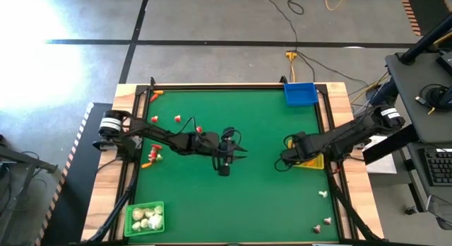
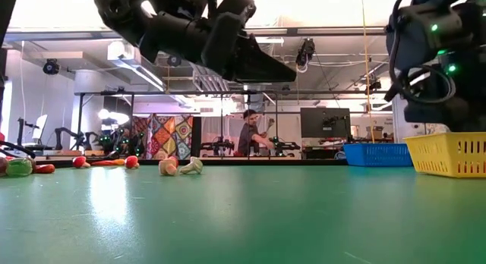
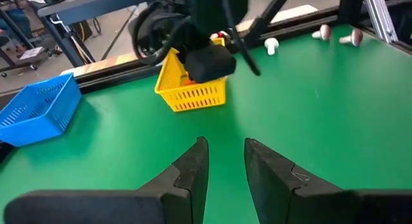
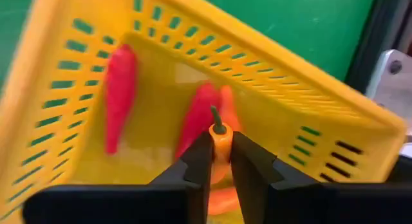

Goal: Sort produce into baskets
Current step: Put the yellow chili into the yellow bin, then put the brown mushroom into the blue bin

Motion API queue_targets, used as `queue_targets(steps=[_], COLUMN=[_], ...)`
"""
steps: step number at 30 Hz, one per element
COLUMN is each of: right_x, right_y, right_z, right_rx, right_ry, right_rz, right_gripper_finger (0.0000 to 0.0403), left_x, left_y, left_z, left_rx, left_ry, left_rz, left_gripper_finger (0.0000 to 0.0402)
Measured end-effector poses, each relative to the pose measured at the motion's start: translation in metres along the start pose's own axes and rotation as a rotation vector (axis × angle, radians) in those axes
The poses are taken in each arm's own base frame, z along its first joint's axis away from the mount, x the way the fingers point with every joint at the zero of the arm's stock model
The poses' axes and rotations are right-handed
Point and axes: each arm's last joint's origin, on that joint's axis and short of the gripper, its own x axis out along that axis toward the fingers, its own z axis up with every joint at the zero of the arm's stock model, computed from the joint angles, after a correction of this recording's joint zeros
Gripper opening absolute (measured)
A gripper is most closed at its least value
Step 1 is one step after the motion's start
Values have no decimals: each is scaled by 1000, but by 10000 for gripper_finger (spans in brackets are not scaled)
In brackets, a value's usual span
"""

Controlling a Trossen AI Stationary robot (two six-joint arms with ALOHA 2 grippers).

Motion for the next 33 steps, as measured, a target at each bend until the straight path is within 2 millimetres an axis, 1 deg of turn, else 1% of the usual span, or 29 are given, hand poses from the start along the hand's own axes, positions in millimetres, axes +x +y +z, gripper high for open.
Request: queue_targets(steps=[3,7,9,12,15,18,21,24,26,29,33], right_x=[-6,-28,-41,-61,-77,-81,-81,-76,-70,-62,-55], right_y=[1,3,5,12,22,40,62,83,96,113,137], right_z=[2,4,4,3,-2,-10,-16,-19,-19,-16,-11], right_rx=[-12,-47,-77,-147,-246,-366,-529,-627,-708,-818,-879], right_ry=[-23,-60,-125,-306,-566,-779,-871,-962,-1025,-1111,-1224], right_rz=[12,58,95,152,197,268,337,406,427,420,424], right_gripper_finger=[92,142,163,185,198,202,203,203,203,203,203], left_x=[-3,-8,-11,-15,-22,-33,-48,-68,-86,-118,-163], left_y=[0,1,1,1,1,0,-3,-5,-5,-4,-7], left_z=[-1,-6,-8,-12,-19,-21,-18,-10,-6,-4,-4], left_rx=[7,15,12,-17,-76,-159,-225,-257,-288,-383,-568], left_ry=[52,158,208,277,381,477,557,613,670,805,1007], left_rz=[-8,29,51,68,104,144,151,172,205,258,352], left_gripper_finger=[84,84,84,84,84,84,84,84,84,84,84])
